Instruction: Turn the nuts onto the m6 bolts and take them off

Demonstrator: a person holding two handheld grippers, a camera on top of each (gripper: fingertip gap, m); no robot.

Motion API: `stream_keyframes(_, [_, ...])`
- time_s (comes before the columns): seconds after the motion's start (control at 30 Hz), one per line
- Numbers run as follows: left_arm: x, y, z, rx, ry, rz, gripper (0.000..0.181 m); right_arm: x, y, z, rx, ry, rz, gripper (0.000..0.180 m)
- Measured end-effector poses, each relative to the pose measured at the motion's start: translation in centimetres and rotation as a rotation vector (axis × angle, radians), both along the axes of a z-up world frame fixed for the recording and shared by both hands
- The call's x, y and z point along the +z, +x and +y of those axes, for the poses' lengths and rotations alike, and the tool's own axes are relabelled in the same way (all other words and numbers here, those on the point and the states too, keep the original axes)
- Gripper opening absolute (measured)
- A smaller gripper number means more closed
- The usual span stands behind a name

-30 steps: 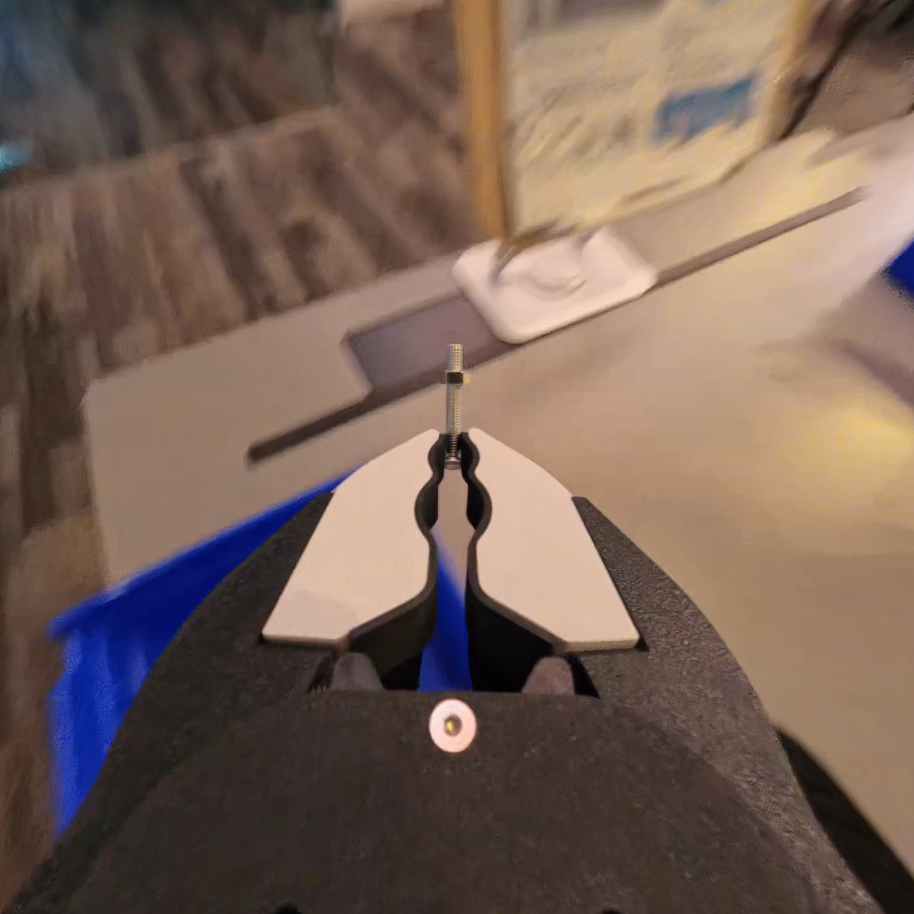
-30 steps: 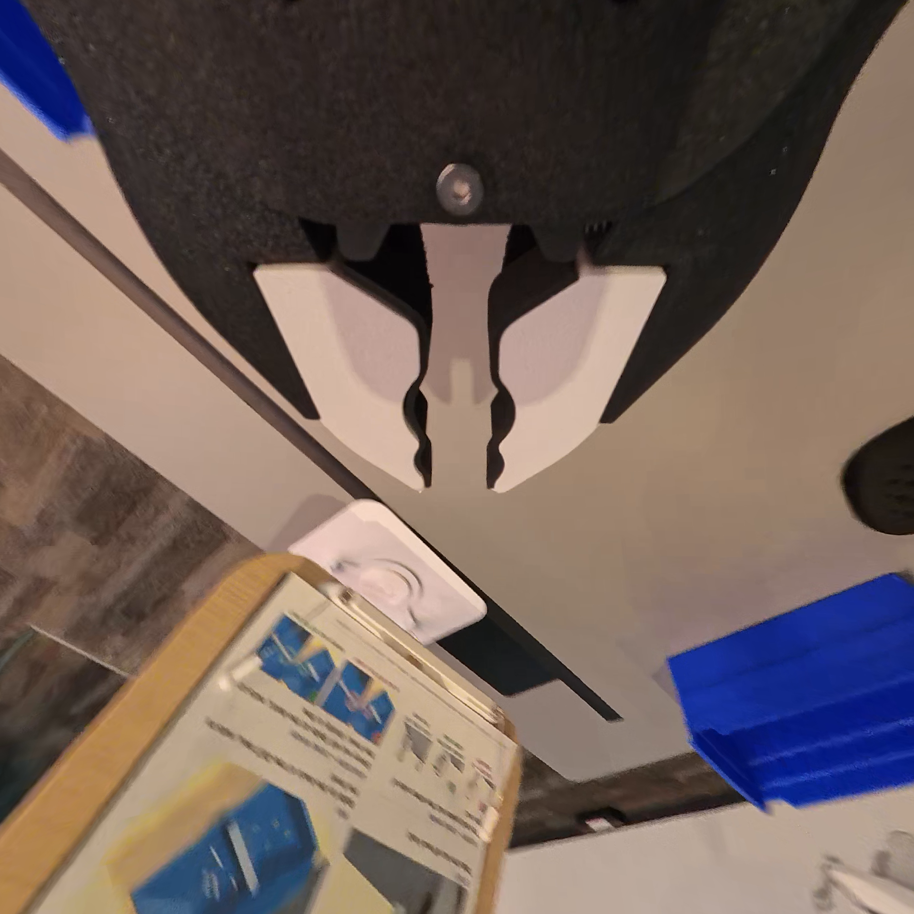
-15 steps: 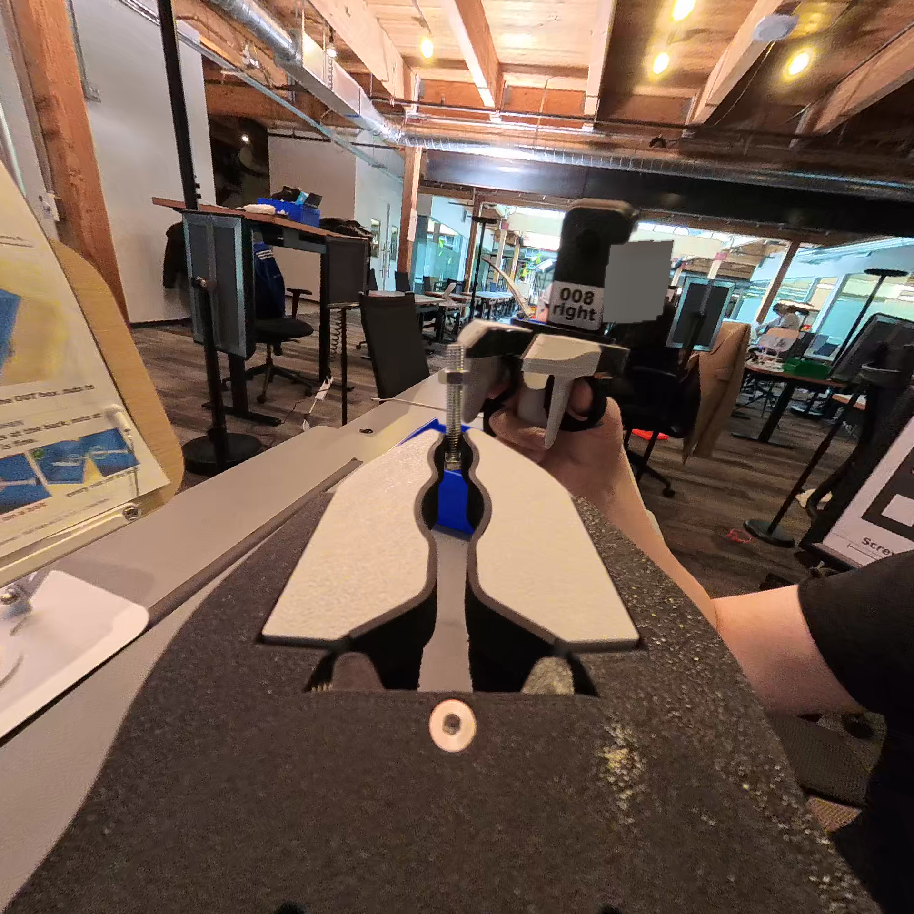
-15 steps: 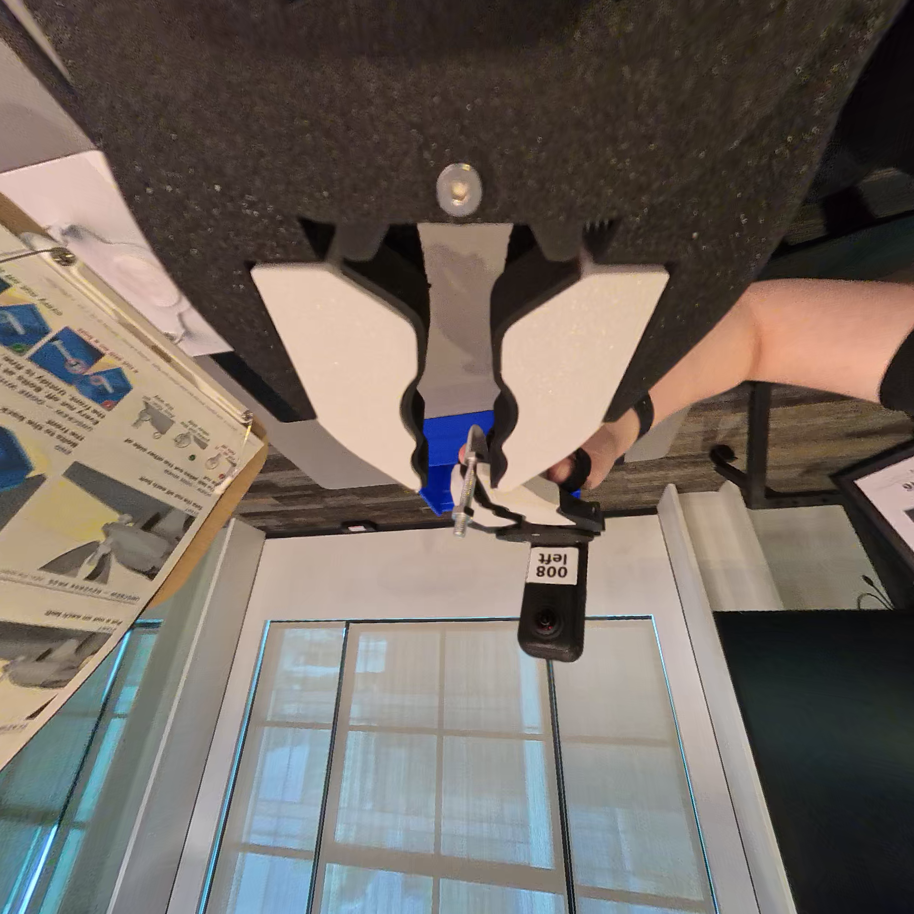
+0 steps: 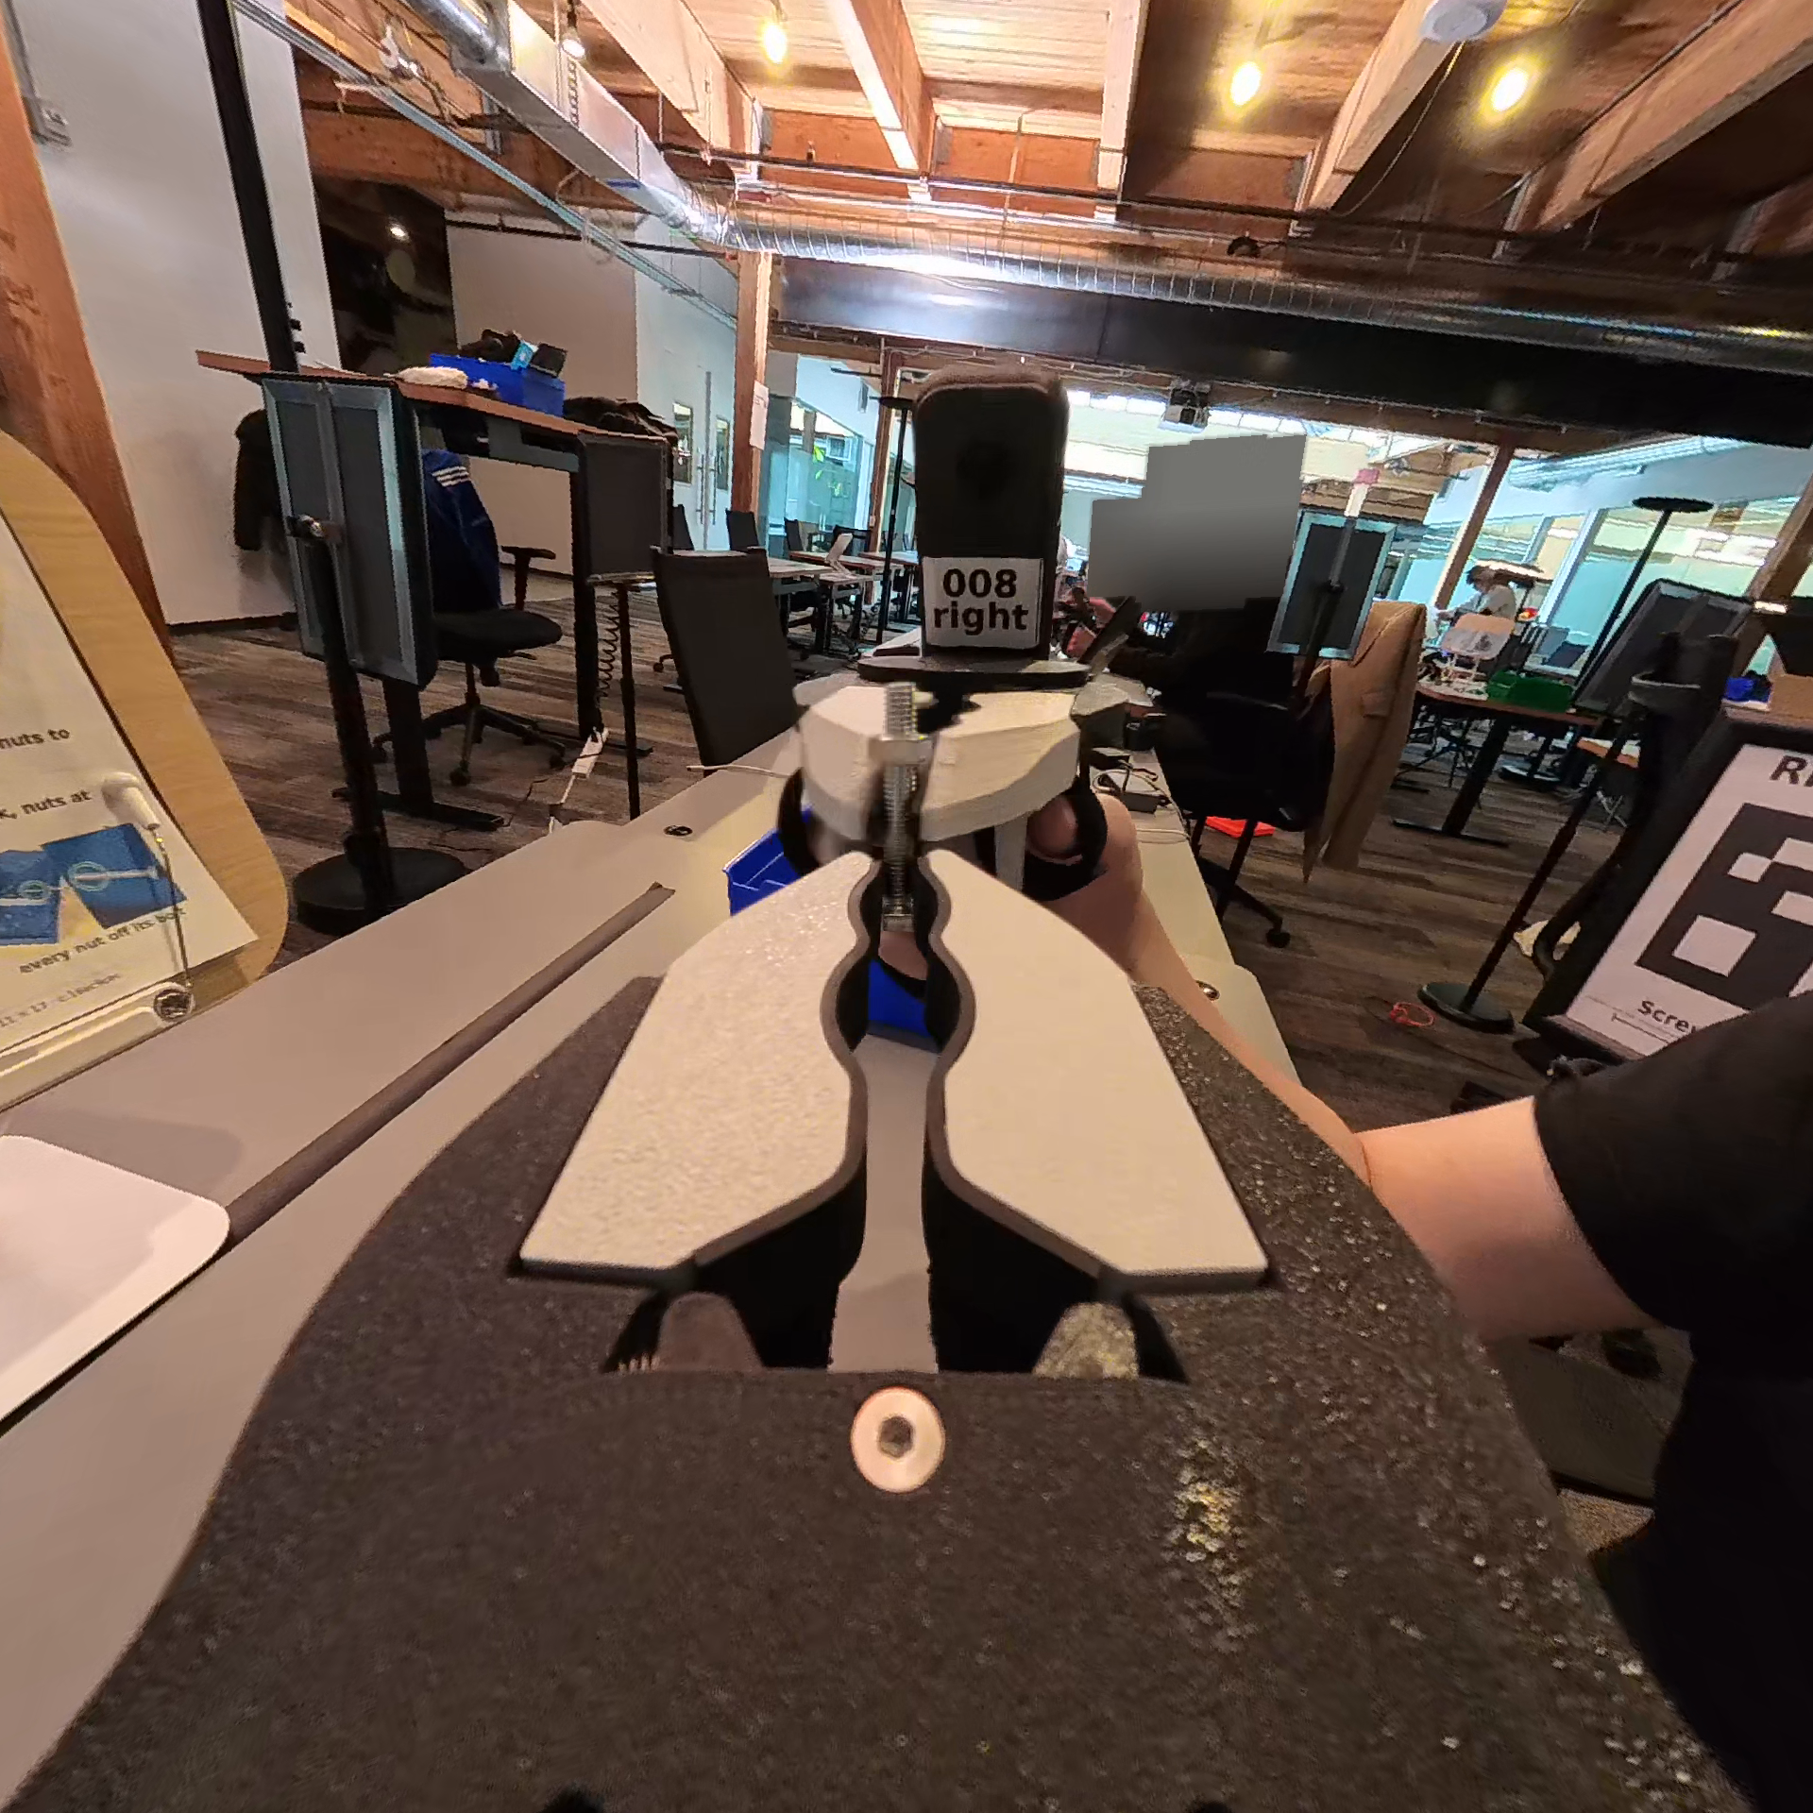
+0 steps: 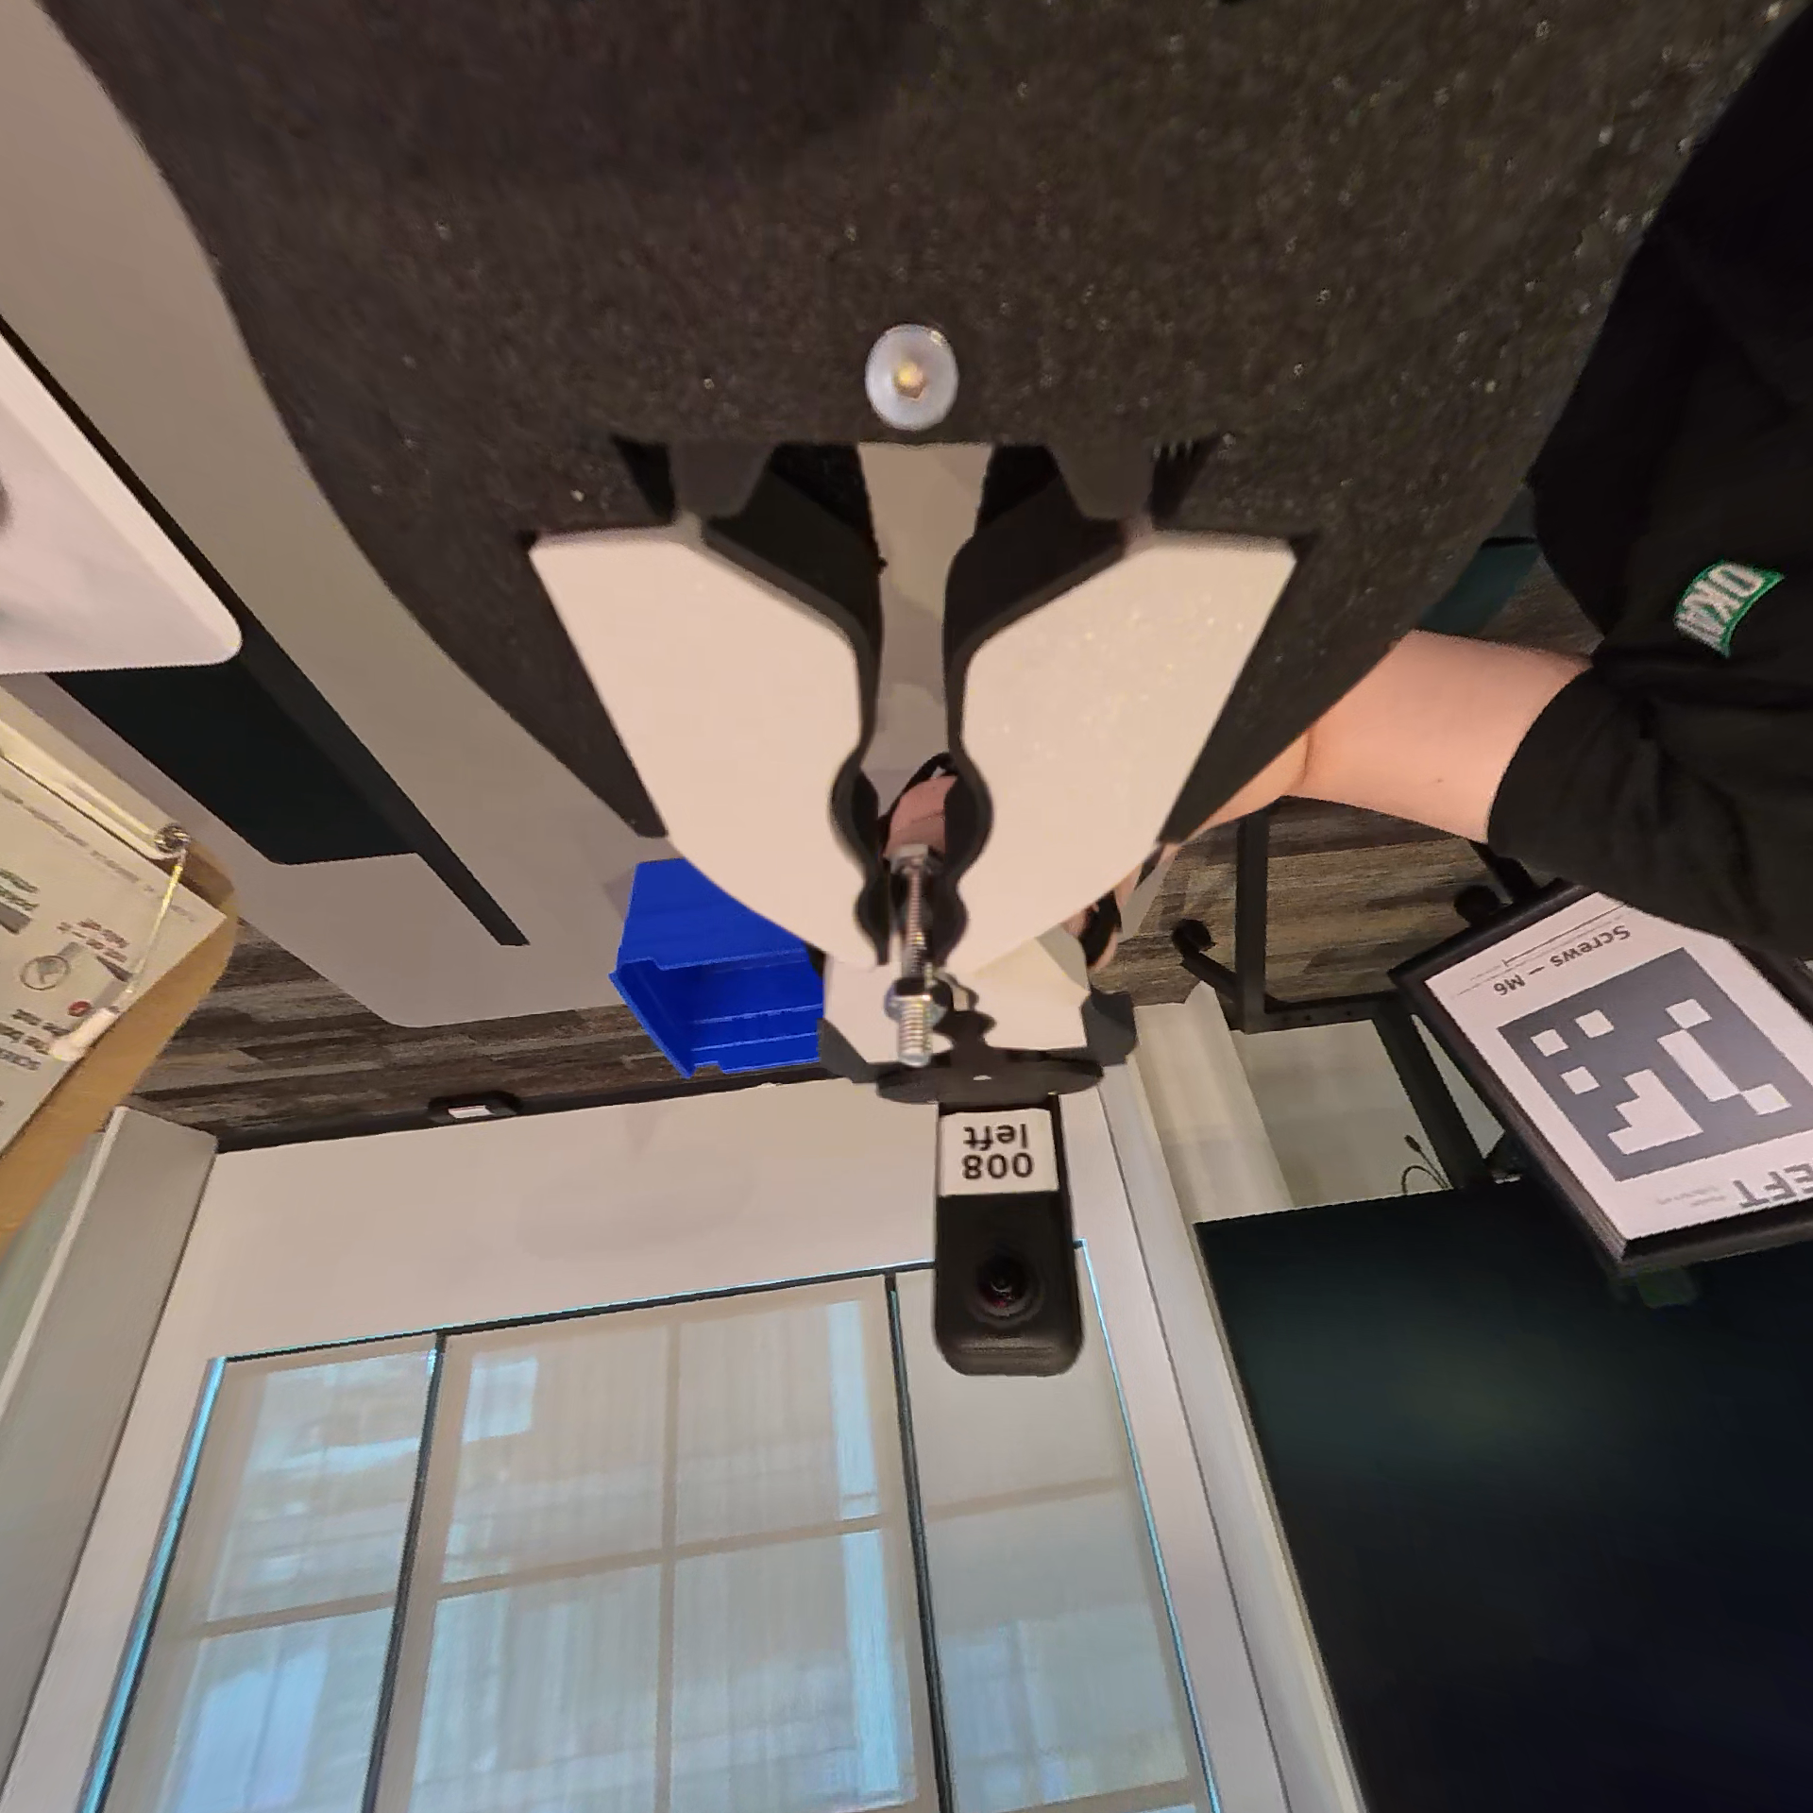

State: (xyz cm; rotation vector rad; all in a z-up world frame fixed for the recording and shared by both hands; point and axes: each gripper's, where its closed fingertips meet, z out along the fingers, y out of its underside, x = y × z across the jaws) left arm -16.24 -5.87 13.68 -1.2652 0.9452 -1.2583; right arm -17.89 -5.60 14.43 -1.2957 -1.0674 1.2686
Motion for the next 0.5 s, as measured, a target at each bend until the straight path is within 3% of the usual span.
stream_keyframes(0.37, [-1.1, -0.1, -0.7, 0.009, 0.024, 0.091, 0.015, -0.4, -0.7, -0.7, 0.003, 0.027, -0.042, 0.005])
stream_keyframes(0.5, [-1.2, 0.0, -1.0, 0.01, 0.046, 0.108, 0.011, -0.8, -0.9, -1.0, 0.017, 0.035, -0.074, 0.005])
